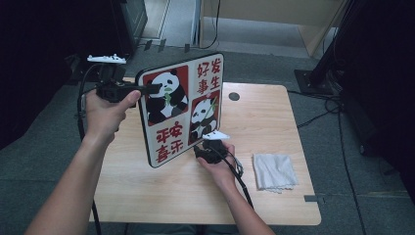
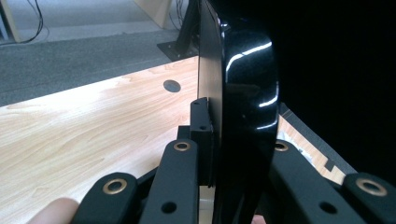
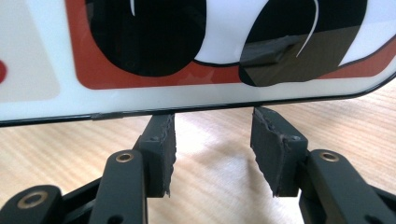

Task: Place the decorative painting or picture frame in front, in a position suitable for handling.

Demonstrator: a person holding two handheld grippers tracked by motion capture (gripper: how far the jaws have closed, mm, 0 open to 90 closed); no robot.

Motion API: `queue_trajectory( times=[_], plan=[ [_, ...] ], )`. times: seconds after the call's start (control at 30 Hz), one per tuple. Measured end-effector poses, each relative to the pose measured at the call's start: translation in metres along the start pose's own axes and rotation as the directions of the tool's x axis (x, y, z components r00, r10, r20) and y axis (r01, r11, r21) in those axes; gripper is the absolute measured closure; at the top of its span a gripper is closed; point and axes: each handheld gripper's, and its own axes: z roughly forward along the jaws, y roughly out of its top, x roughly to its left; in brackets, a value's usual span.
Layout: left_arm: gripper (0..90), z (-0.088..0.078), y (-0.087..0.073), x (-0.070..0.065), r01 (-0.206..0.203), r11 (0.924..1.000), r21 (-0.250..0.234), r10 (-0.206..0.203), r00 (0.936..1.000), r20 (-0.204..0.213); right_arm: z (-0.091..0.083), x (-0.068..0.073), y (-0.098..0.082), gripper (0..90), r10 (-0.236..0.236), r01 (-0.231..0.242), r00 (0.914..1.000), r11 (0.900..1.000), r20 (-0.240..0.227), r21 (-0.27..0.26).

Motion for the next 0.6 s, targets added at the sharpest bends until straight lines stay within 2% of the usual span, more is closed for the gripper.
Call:
queue_trajectory(
  times=[0.27,0.6],
  plan=[
    [82.2,-0.014,-0.011,-0.004,-0.012,0.9999,-0.008,0.012,0.9998,0.014,-0.011,0.013,-0.007,50.9,-0.030,0.030,0.9995,1.000,-0.012,-0.001],
    [82.2,-0.021,-0.024,-0.010,-0.029,0.9996,-0.005,0.029,0.9990,0.032,-0.019,0.024,-0.019,50.9,-0.030,0.030,0.9994,0.999,-0.018,0.023]
  ],
)
